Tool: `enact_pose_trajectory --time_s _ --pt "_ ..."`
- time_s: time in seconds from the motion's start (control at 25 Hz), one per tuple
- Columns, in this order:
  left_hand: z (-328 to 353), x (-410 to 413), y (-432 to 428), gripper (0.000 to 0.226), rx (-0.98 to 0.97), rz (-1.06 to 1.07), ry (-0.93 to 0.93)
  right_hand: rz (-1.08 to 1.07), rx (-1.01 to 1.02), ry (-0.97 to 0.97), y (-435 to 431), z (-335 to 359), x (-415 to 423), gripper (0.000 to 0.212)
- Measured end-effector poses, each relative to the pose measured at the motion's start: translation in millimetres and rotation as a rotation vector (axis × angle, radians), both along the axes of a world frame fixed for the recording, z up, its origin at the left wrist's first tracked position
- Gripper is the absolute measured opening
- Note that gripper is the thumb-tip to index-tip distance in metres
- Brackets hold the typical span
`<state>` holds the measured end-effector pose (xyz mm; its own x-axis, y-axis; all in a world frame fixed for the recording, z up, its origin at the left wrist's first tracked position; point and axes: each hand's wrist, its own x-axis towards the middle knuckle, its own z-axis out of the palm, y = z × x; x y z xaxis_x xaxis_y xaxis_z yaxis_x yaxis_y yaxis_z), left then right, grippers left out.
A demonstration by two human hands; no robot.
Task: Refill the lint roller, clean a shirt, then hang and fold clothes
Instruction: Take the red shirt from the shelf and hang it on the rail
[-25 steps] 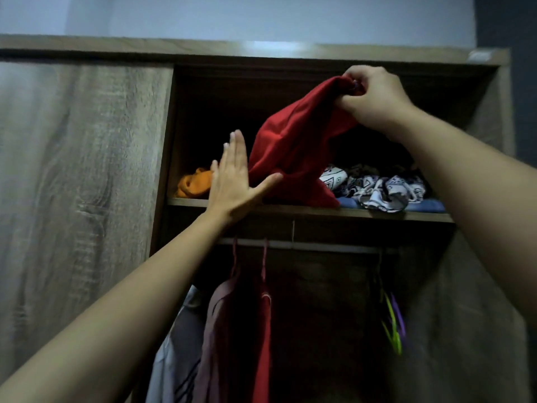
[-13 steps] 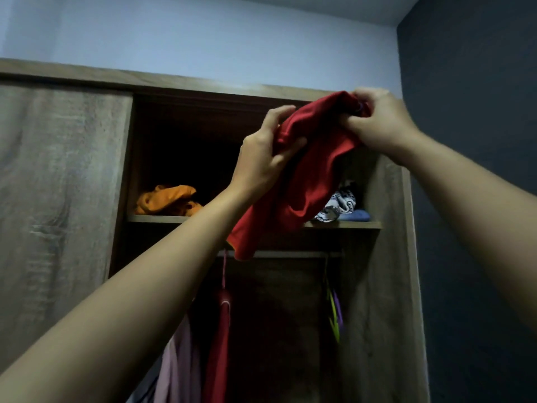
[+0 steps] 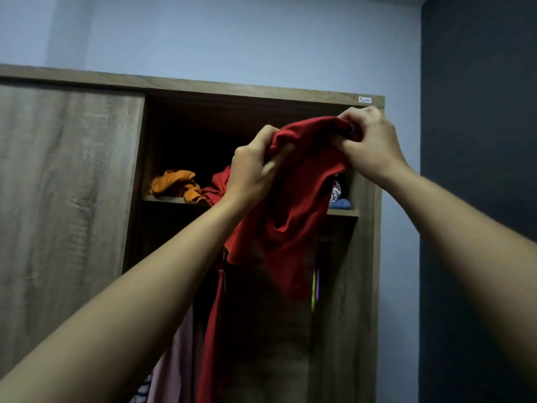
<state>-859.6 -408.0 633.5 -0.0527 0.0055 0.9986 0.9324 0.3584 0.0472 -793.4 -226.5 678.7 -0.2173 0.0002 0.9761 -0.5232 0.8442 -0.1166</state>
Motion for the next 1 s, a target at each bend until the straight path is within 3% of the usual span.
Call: enact_pose_trajectory --time_s 0.24,0.4,0.6,0.68,0.8,0.88,1.0 --pt "9 39 5 0.021 -0.004 -0.087 -0.007 0.027 0.036 0.002 12 -2 19 0.019" --pt "3 35 2 0.016 -0.089 -0.007 -0.044 -0.019 0.071 -0.105 18 -15 15 0.019" --pt "-30 -1 -36 0.015 -0.087 0.243 -0.33 -0.095 0.237 -0.467 25 -71 -1 0.063" --pt "-52 -15 -55 0.013 -0.164 0.298 -0.458 -0.15 0.293 -0.604 31 -90 -3 0.056" --pt "-89 -25 -67 0.007 -0.181 0.258 -0.63 -0.253 0.39 -0.817 26 -104 -4 0.022" --pt "-105 -24 -66 0.008 -0.113 0.096 -0.711 -0.178 0.345 -0.836 19 -111 -7 0.008" --pt "-113 -13 -64 0.021 -0.117 0.009 -0.709 0.06 0.124 -0.883 12 -121 -10 0.016"
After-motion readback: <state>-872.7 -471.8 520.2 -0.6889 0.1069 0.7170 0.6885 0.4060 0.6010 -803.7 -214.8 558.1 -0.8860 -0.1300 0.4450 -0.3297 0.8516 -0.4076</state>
